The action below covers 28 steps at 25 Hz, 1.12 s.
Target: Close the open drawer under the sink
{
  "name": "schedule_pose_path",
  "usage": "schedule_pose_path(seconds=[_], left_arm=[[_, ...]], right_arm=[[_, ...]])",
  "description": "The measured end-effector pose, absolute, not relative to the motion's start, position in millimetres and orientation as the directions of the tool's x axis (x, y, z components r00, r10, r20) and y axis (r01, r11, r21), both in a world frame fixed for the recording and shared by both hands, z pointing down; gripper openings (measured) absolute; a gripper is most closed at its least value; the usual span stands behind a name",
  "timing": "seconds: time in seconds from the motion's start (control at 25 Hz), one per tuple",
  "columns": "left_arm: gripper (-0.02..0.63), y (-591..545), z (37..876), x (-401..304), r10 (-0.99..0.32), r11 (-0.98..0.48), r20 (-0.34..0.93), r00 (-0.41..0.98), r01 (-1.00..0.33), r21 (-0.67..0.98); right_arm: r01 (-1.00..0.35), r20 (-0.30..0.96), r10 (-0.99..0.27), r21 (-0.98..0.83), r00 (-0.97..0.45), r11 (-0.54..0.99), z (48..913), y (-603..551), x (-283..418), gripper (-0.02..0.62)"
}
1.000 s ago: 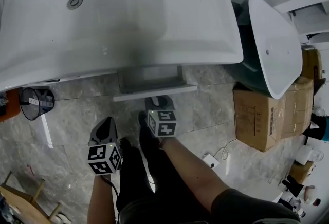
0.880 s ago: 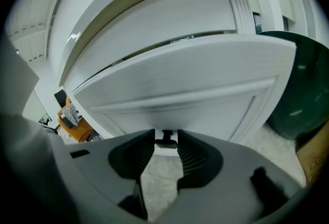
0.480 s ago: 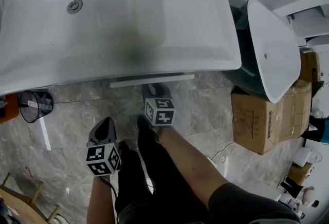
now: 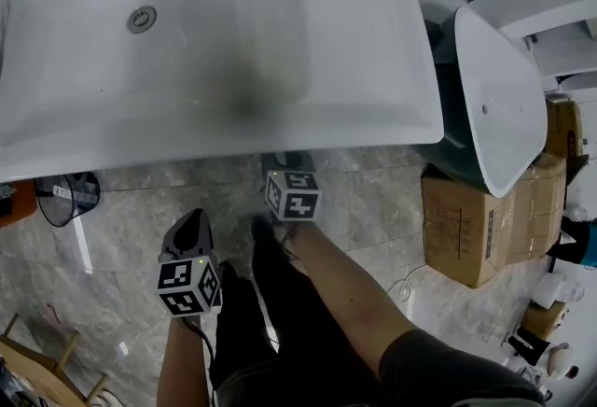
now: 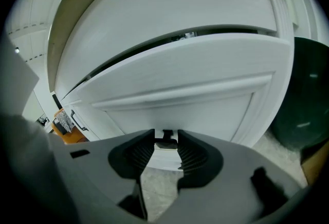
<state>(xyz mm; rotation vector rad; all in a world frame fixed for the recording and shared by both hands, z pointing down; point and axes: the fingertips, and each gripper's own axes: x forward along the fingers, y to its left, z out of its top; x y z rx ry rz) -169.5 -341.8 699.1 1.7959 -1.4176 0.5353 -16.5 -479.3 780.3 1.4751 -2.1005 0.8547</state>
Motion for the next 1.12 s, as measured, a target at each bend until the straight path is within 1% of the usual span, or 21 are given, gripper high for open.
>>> schedule_pose_path(seconds=[0.32,0.48,0.6,0.8,0.96,1.12], left_arm=[[0.015,-349,699,-176,-0.620,-0.072,0.728,0.292,-0.945,0.318],[0.015,-350,695,-183,-0.627,-0.077,0.724,0.288,-0.948,0.310],[0.015,-347,694,-191,-0.633,-0.052,0.723,0.275,-0.948,0.315],[0.015,-341,691,-201,-0.637,-0.043,0.719,0.279,-0.944,0.328],[0.015,-333,682,-205,-0.649,-0.061,0.704,0.288,-0.942,0.330],[0.015,-319,663,-210,-0.650,-0.106,0.691,0.317,-0.938,0.330]], right_arm=[[-0.938,0.660,-0.667,-0.222,-0.346,0.267,781,-492,-19,0.147],[-0.946,0.667,-0.673,-0.179,-0.320,0.272,781,-492,-20,0.147],[-0.952,0.680,-0.673,-0.143,-0.292,0.270,783,-491,-20,0.147],[-0.957,0.710,-0.649,-0.136,-0.274,0.255,783,-490,-22,0.147],[-0.957,0.715,-0.645,-0.118,-0.267,0.266,770,-479,-24,0.169],[-0.965,0.710,-0.660,-0.116,-0.246,0.235,746,-453,-23,0.170]])
